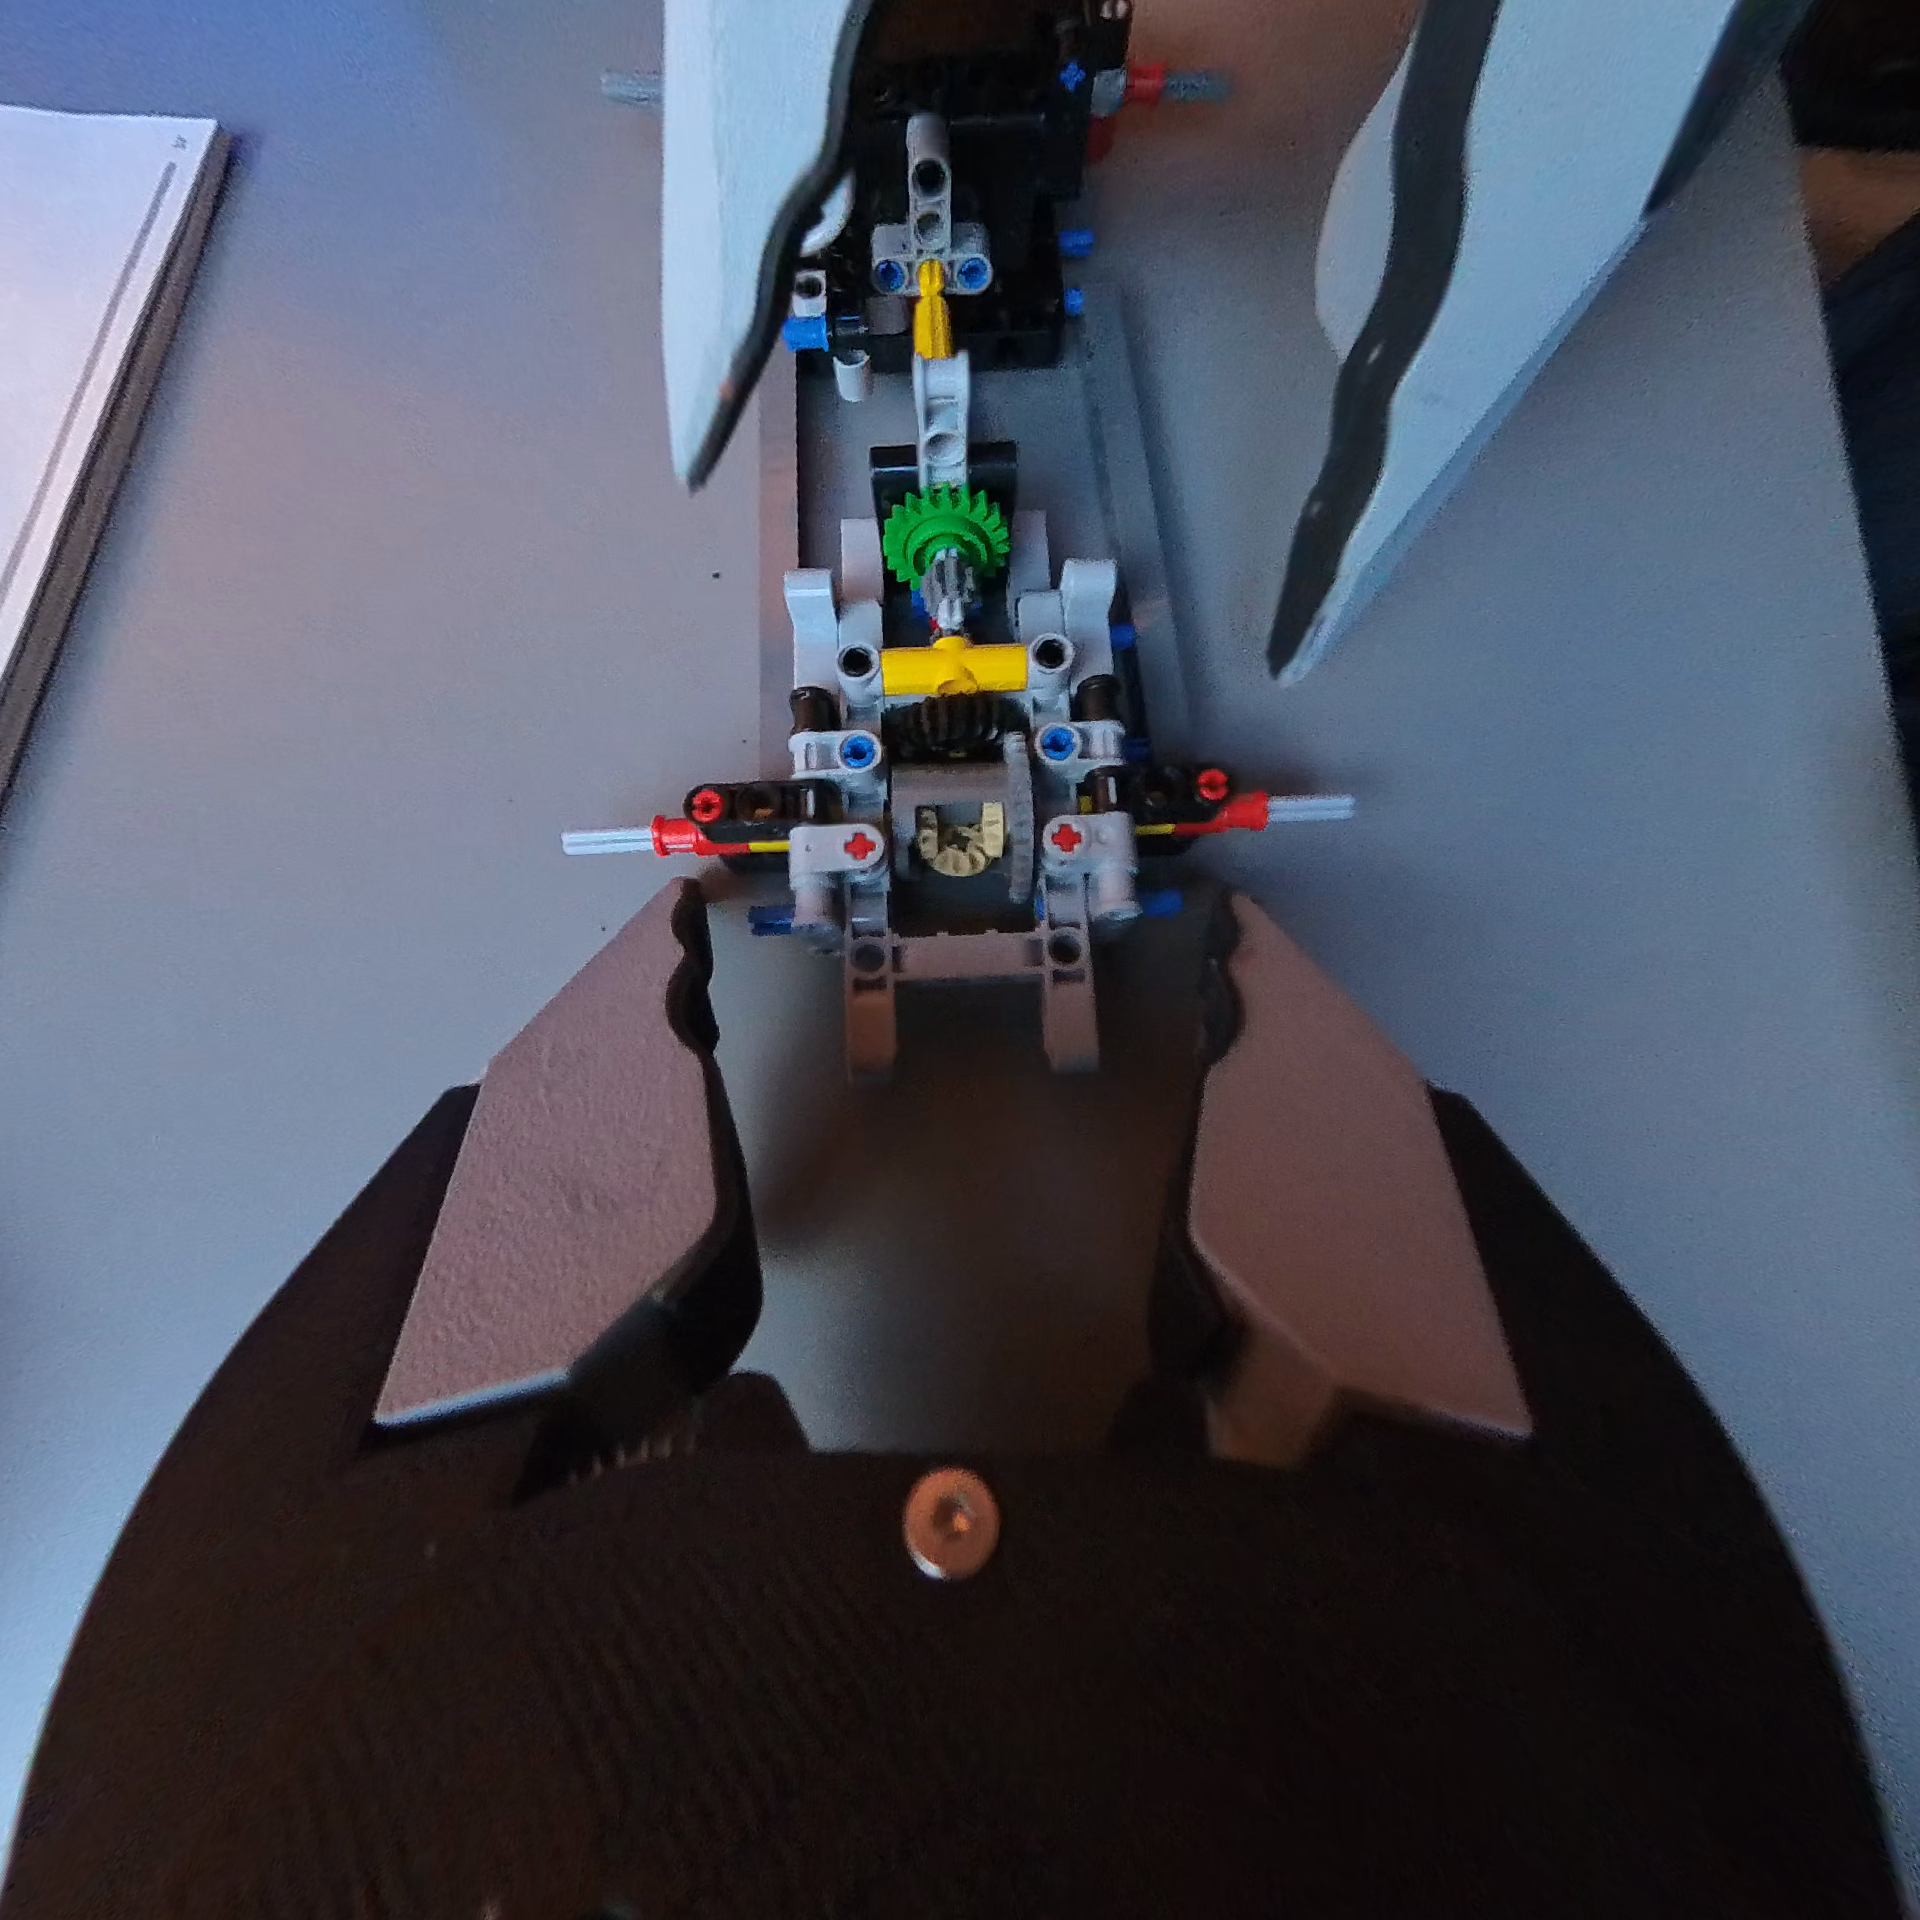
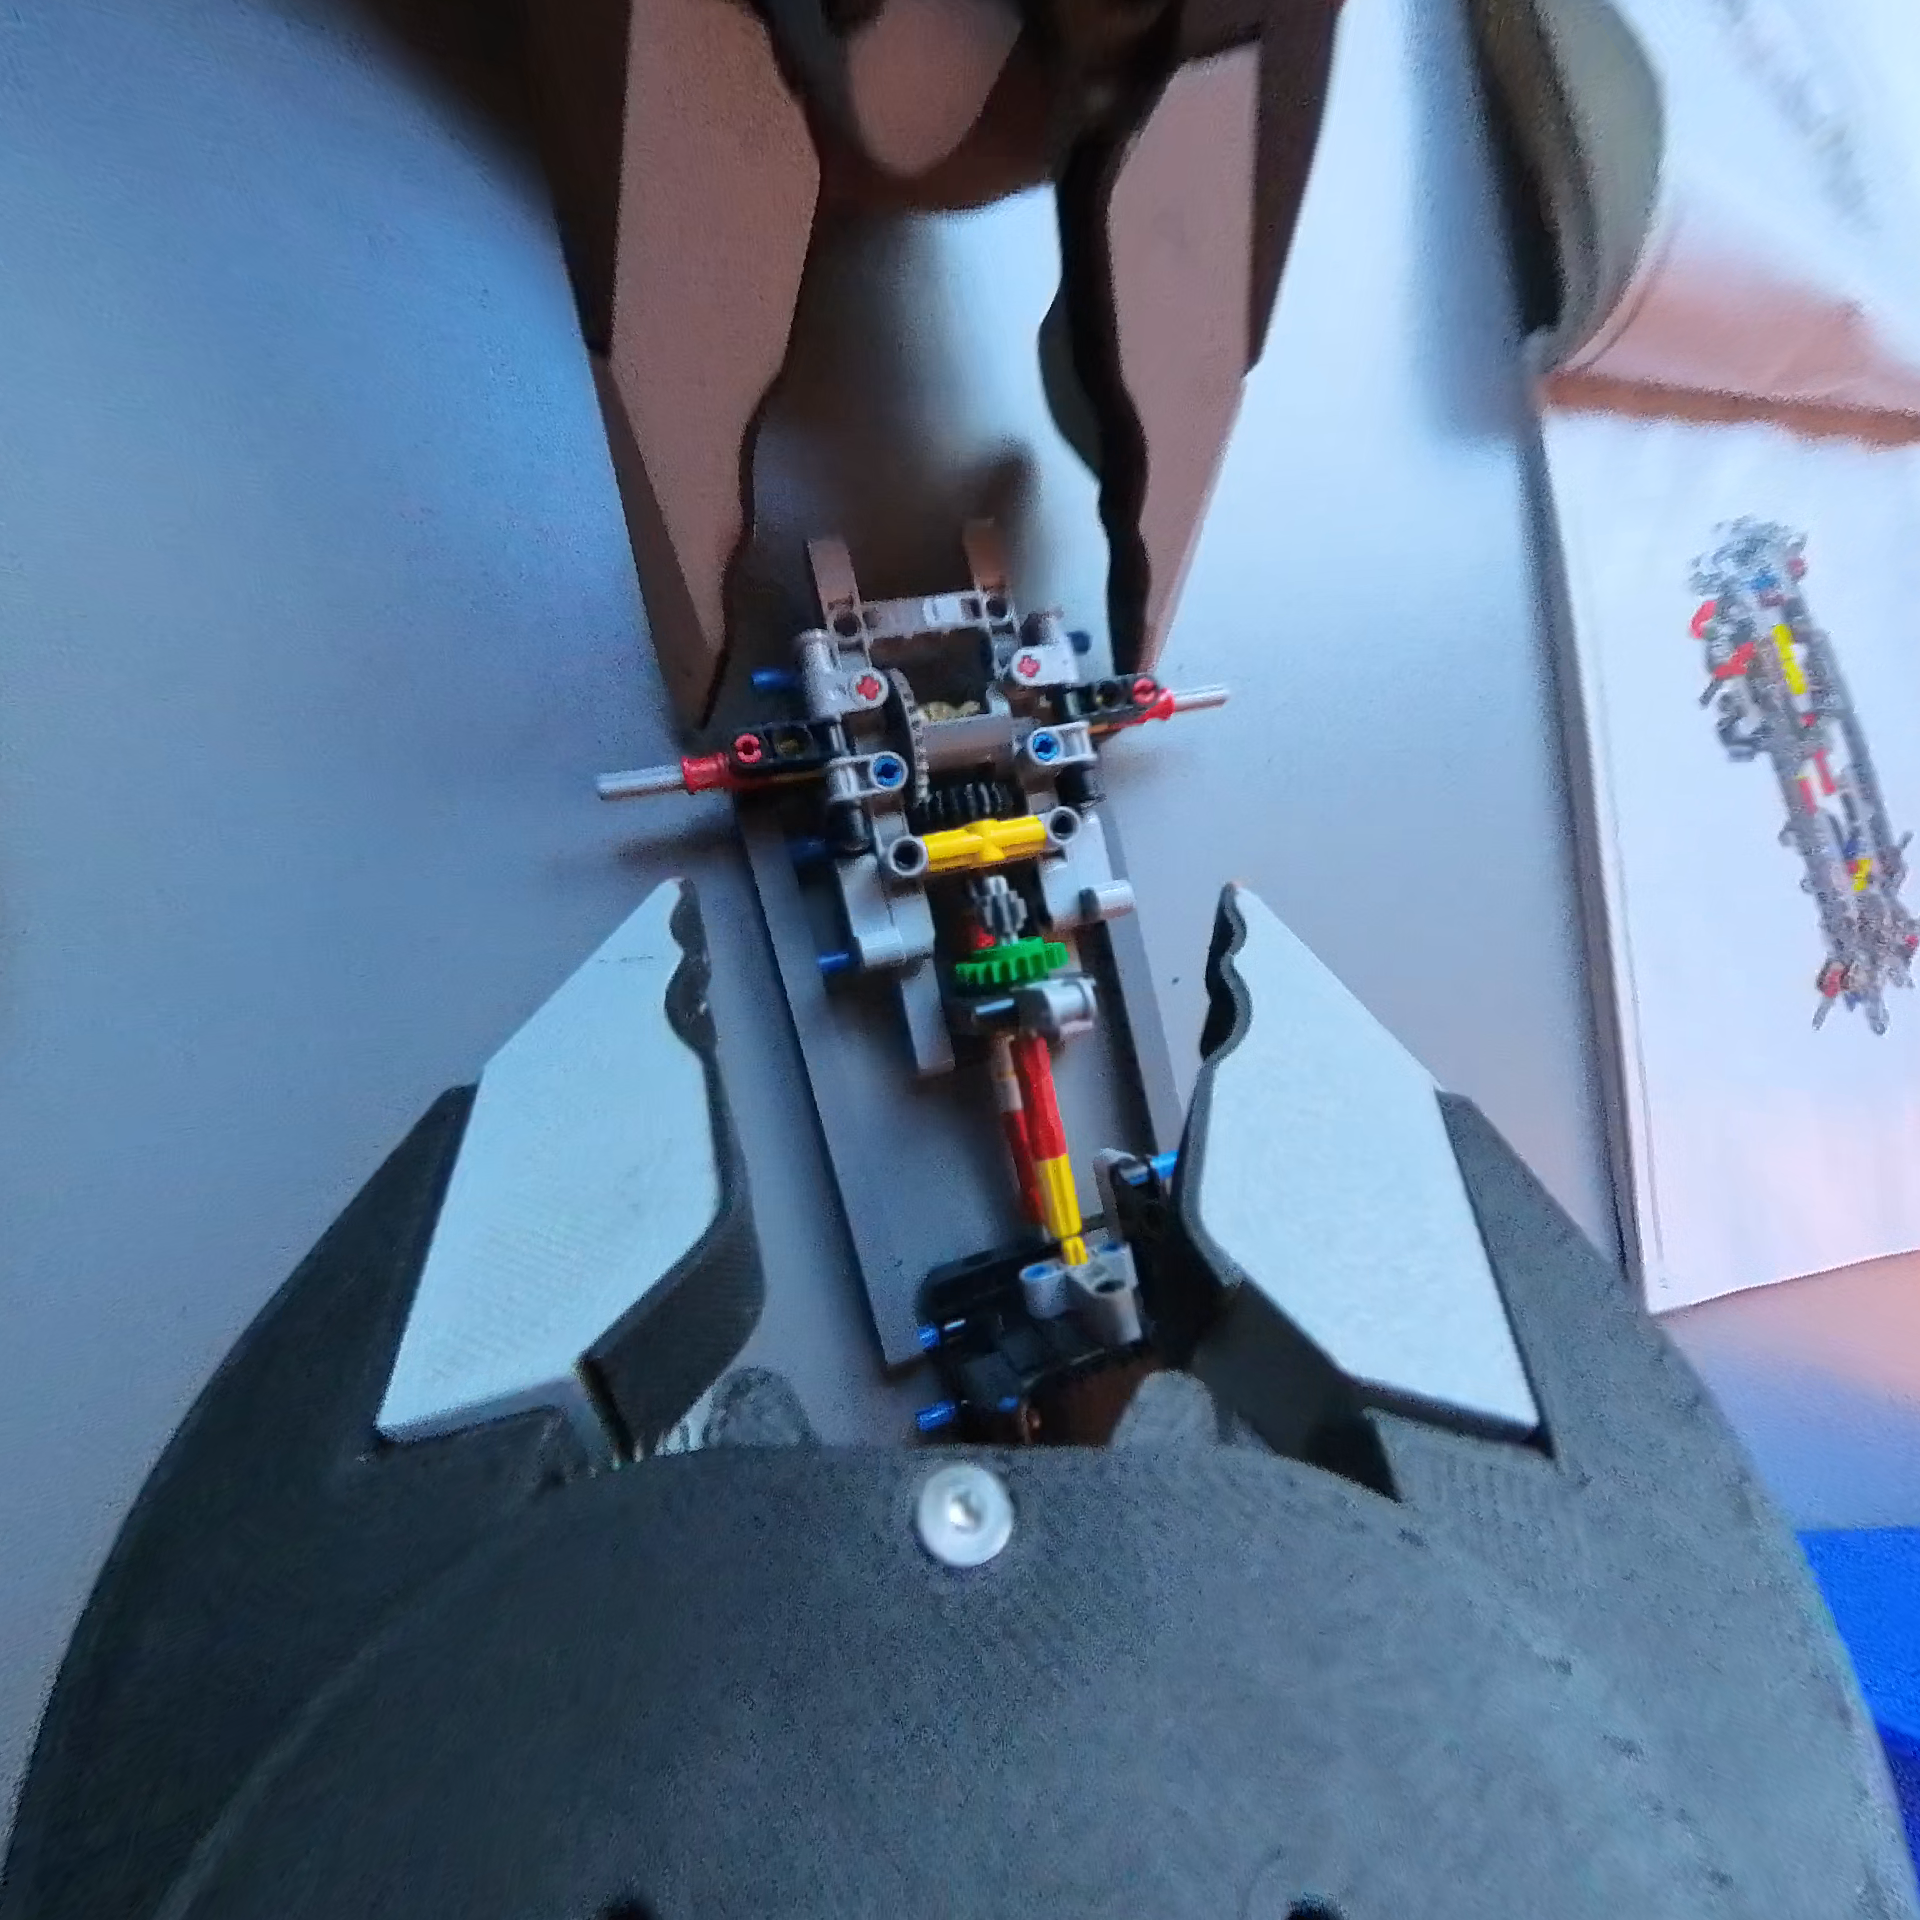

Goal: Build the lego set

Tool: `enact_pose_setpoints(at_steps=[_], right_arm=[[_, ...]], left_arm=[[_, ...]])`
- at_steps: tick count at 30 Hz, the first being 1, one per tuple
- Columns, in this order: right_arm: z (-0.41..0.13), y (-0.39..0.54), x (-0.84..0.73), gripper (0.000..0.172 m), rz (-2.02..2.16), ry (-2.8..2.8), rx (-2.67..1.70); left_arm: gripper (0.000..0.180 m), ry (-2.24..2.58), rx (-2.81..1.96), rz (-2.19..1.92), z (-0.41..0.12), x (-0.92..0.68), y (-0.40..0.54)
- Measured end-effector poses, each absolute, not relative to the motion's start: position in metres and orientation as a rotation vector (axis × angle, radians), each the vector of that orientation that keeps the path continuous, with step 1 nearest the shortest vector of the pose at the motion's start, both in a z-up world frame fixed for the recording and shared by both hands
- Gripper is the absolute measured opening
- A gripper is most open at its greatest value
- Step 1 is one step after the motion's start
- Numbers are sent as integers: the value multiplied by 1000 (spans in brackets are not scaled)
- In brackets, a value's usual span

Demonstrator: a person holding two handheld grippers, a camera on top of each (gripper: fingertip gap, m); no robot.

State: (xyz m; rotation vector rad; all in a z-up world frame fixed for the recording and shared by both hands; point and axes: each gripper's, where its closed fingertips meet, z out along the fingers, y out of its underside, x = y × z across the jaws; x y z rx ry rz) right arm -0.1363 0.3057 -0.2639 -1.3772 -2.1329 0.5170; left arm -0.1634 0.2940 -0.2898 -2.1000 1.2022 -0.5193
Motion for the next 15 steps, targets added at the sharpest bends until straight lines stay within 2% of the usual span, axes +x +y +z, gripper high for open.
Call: enact_pose_setpoints(at_steps=[2,5,8,15], right_arm=[[-275,307,-138,92,417,-2207,-1360],[-283,305,-142,79,406,-2269,-1363],[-285,306,-143,79,436,-2290,-1387],[-287,303,-144,73,486,-2356,-1403]], left_arm=[[93,1201,-2099,-511,-290,-162,295],[89,1200,-2097,-514,-290,-162,295],[82,1192,-2096,-515,-289,-162,296],[81,1188,-2095,-515,-289,-161,296]])
